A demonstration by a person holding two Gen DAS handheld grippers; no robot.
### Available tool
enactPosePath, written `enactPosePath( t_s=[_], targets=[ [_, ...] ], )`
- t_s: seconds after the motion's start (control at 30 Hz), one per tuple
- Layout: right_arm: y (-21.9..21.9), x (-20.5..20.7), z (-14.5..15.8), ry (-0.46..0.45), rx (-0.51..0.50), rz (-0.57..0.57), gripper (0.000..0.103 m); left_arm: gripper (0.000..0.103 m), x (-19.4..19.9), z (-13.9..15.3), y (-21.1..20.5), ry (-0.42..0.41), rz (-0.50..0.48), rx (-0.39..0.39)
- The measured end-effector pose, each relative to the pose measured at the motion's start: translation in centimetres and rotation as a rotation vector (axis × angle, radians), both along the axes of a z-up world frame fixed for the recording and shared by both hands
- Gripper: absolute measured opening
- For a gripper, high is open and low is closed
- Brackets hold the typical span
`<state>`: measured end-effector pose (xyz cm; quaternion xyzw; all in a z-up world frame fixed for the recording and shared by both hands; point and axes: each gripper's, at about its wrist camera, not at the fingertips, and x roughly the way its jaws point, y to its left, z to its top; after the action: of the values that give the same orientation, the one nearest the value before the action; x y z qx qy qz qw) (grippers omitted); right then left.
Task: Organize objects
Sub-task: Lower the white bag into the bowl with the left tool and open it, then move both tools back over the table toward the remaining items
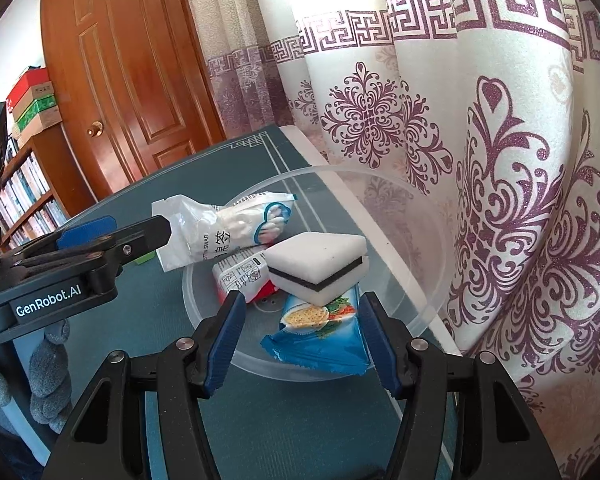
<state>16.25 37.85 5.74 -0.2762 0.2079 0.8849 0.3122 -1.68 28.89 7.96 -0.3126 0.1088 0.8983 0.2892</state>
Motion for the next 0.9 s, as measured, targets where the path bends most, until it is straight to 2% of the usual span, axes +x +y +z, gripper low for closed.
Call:
enactPosePath(
  t_s=[0.3, 0.53, 0.7, 0.9],
  targets=[
    [-0.4, -0.1, 0.0, 0.0, 0.002, 0.004, 0.06, 0.088, -3.2, -2.4, 0.7, -0.052, 0.087, -0.03],
    [-0.6, -0.1, 0.0, 0.0, 0.001, 0.003, 0.06, 0.088, -3.8, -4.5, 2.4, -0.104, 0.069, -0.077],
    [-0.7, 0.0, 0.2, 0.006, 0.002, -0.003, 0.06, 0.088, -2.1, -4.2, 2.2, -0.078, 0.028, -0.073],
    [-1.3, -0.2, 0.3, 0.005, 0.002, 0.008, 0.06, 0.088, -1.7, -3.2, 0.3, -0.072, 0.057, -0.049]
  ],
)
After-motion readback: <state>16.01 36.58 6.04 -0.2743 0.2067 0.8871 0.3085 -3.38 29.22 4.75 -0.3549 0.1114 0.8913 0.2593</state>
